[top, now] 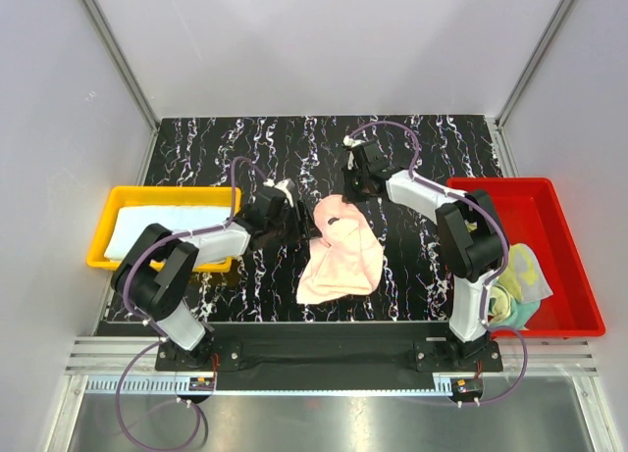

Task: Fold and stack the towels
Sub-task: Flatten out the crumpled towel

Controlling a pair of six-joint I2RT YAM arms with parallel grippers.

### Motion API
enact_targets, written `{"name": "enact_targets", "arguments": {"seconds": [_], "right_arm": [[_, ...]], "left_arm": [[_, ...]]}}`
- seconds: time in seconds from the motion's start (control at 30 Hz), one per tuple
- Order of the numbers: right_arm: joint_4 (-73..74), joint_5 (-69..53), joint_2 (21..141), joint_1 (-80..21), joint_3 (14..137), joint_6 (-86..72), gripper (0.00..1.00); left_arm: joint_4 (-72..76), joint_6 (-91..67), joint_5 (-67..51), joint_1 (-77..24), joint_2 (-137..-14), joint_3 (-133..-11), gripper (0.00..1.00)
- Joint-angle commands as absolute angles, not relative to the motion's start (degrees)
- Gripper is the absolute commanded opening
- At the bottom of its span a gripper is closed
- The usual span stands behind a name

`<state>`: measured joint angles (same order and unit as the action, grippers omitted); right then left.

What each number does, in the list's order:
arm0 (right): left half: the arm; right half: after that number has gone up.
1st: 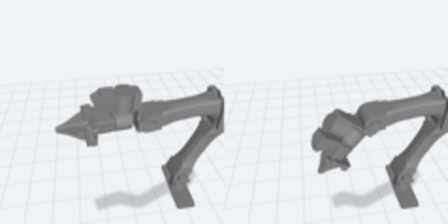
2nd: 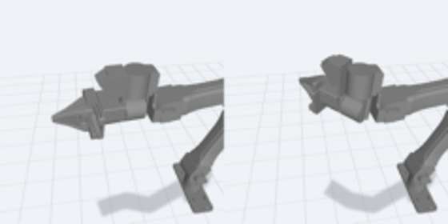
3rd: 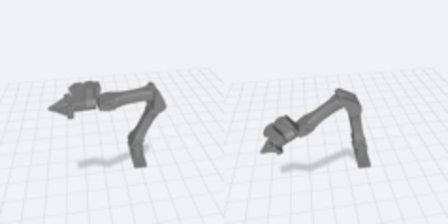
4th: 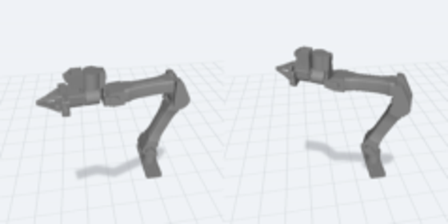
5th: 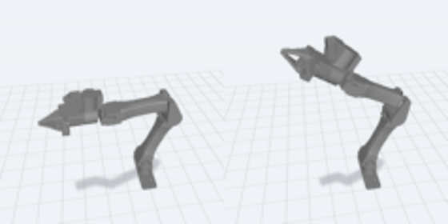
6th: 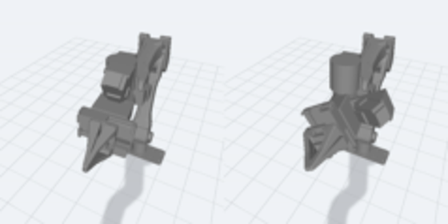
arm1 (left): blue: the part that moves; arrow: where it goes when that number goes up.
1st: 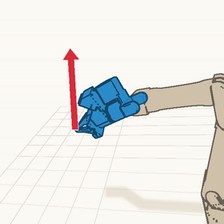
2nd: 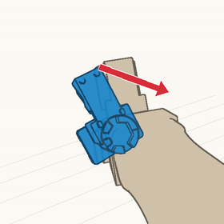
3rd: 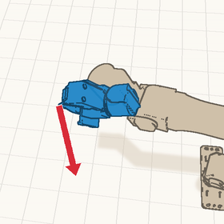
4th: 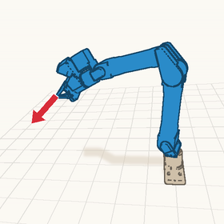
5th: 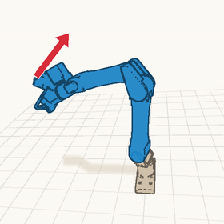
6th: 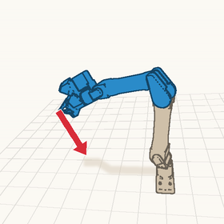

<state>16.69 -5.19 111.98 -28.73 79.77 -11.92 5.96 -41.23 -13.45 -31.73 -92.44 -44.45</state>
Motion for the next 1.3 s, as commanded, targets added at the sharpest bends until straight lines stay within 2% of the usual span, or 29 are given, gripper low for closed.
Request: {"name": "enact_targets", "arguments": {"seconds": [0.0, 0.5, 1.27], "right_arm": [[15.65, -7.91, 111.71, -28.83, 81.48, -13.18, 0.00], [11.96, -9.40, 113.73, -27.07, 77.70, -14.50, 0.00], [10.64, -10.37, 113.11, -26.89, 75.67, -14.85, 0.00]], "left_arm": [[10.02, -41.75, -11.95, -32.87, -94.21, -48.24, 0.64], [2.12, -45.79, -8.18, -37.79, -97.21, -55.11, 0.57], [3.34, -52.12, -2.99, -40.17, -103.88, -55.72, 0.50]]}}
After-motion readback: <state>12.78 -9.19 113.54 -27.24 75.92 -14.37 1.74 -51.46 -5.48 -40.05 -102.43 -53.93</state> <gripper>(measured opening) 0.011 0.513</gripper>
